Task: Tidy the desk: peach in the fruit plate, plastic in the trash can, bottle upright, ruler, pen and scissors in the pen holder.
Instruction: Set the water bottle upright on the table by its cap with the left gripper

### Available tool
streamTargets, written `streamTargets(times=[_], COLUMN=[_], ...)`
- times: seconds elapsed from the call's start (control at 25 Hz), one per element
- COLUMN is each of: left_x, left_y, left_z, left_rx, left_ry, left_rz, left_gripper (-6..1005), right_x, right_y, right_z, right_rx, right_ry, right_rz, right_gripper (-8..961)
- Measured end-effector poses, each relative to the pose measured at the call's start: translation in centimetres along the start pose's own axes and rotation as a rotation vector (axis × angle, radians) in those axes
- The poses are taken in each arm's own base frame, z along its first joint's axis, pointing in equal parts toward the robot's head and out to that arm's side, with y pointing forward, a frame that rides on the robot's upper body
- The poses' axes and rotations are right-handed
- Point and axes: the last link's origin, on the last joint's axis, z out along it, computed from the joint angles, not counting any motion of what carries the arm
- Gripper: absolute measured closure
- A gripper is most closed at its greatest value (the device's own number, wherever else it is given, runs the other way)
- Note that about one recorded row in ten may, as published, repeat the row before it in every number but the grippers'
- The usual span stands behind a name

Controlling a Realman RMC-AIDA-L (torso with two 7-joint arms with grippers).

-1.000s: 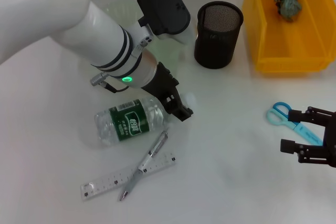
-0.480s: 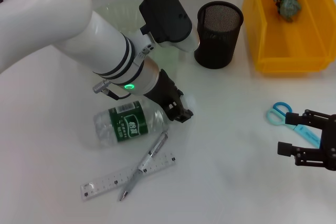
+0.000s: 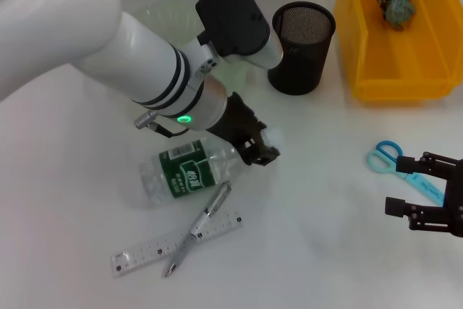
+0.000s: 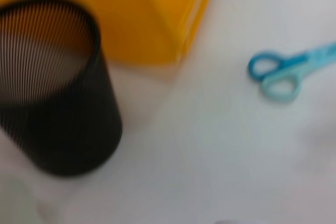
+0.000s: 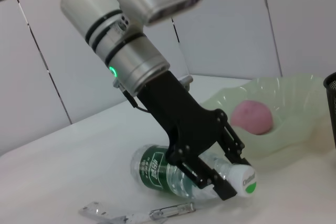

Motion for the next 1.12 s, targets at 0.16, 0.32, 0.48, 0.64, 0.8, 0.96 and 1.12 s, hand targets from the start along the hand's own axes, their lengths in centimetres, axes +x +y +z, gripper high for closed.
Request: streamTargets(times=[0.16, 0.32, 0.48, 0.64, 0.8, 0.96, 1.12], left_x=[0.7, 0.8, 0.1, -0.4, -2.7, -3.8, -5.9], left_y=[0.3, -0.2, -0.9, -1.3, -2.5, -2.8, -2.9], left_z=[-1.6, -3.7, -5.6, -6.3, -7.9, -8.2, -8.5], left_rx=[0.01, 0.026, -0.007, -0.024, -0.043, -0.042, -0.047], left_ry=[0.092, 0.217, 0.364, 0.417, 0.615, 0.691, 0.827], left_rz=[-0.004, -0.025, -0.063, -0.081, -0.146, -0.163, -0.189], left_gripper=[561, 561, 561, 562, 562, 562, 562], right_x=[0.0, 0.0, 0.0, -0.3, -0.5, -0.6, -0.7], right_y=[0.0, -0.1, -0.1, -0.2, -0.5, -0.8, -1.0], right_z=[0.0, 0.0, 0.1, 0.5, 0.7, 1.2, 1.5], right_rx=[0.0, 0.004, 0.009, 0.005, 0.006, 0.011, 0.015], right_ry=[-0.004, -0.004, -0.003, -0.007, -0.006, -0.004, -0.002], right_rz=[-0.005, -0.006, -0.006, -0.012, -0.019, -0.017, -0.019], right_gripper=[118, 119, 119, 119, 120, 120, 121])
